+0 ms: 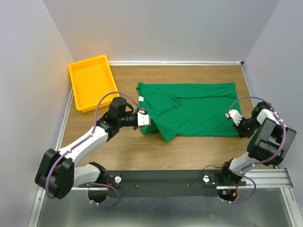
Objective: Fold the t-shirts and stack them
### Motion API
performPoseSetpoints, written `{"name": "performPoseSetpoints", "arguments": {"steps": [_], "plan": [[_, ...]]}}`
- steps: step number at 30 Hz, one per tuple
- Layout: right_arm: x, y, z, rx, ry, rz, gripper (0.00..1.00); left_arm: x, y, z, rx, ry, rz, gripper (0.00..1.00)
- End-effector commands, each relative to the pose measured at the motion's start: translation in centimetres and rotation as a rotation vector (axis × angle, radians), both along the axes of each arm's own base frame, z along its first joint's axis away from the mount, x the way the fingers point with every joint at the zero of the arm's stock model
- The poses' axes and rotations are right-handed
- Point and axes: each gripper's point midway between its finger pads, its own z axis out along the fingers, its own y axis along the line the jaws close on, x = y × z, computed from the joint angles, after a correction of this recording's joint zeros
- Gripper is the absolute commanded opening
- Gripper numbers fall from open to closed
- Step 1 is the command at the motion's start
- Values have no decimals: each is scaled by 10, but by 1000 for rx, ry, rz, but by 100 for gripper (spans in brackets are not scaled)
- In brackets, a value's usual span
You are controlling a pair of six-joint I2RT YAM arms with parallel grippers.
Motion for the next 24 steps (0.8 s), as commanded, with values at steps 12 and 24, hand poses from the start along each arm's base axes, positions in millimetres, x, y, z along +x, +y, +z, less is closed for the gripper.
{"name": "performPoseSetpoints", "arguments": {"steps": [12,24], "plan": [[50,2,42,170,-61,-81,0,25,-1,15,-48,-43,48,0],[68,-1,38,222,-52,-145,1,58,-11,44,-93,-116,63,0]]}}
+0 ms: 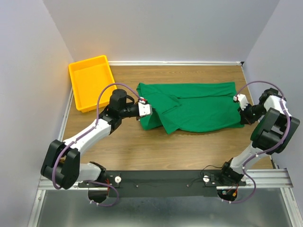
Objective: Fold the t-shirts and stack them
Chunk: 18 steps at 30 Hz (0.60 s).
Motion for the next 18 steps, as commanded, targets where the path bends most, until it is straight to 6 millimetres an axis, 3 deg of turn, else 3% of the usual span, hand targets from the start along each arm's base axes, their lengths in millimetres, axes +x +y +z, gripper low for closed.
{"name": "performPoseSetpoints", "arguments": {"steps": [1,18], "plan": [[8,2,0,68,11,-57,0,20,-5,17,-26,-56,12,0],[43,-13,-4,112,25,-171,1,86,-12,9,-7,-54,62,0]]}}
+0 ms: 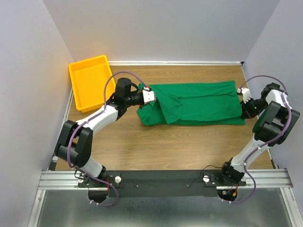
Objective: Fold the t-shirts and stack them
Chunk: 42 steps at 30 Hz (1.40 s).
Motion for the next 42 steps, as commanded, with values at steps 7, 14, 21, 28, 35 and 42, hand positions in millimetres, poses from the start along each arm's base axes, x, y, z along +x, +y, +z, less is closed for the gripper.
{"name": "performPoseSetpoints", "arguments": {"steps": [7,14,21,28,35,42], "plan": [[14,1,-3,73,5,-72,1,37,-1,7,-12,-47,51,0],[24,5,-1,90,5,-96,3,44,1,4,-16,-37,63,0],[39,12,0,96,6,-99,3,46,8,9,-28,-48,80,0],[54,13,-2,85,16,-119,4,56,11,11,-47,-46,106,0],[64,7,-3,73,16,-145,4,62,12,14,-58,-49,111,0],[73,0,-8,64,22,-171,3,72,17,10,-62,-37,134,0]]}}
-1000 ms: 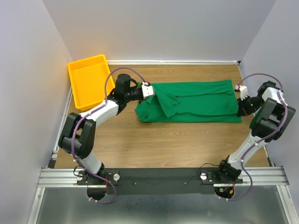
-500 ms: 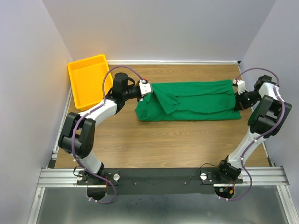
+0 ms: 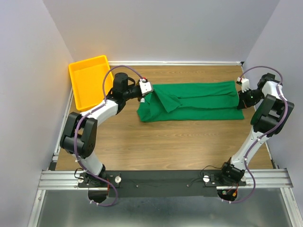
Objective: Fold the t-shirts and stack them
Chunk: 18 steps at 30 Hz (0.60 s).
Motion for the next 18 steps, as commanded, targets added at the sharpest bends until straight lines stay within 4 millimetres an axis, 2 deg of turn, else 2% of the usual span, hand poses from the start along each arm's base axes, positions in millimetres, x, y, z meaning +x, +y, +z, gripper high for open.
{"name": "performPoseSetpoints", "arguments": {"steps": [1,9,18], "plan": [[9,-6,-7,-7,16,-32,3,17,2,10,-20,-27,29,0],[20,-2,-13,9,21,-46,4,28,-2,10,-36,-14,37,0],[30,-1,-14,5,17,-50,4,30,1,3,-30,-1,43,0]]}}
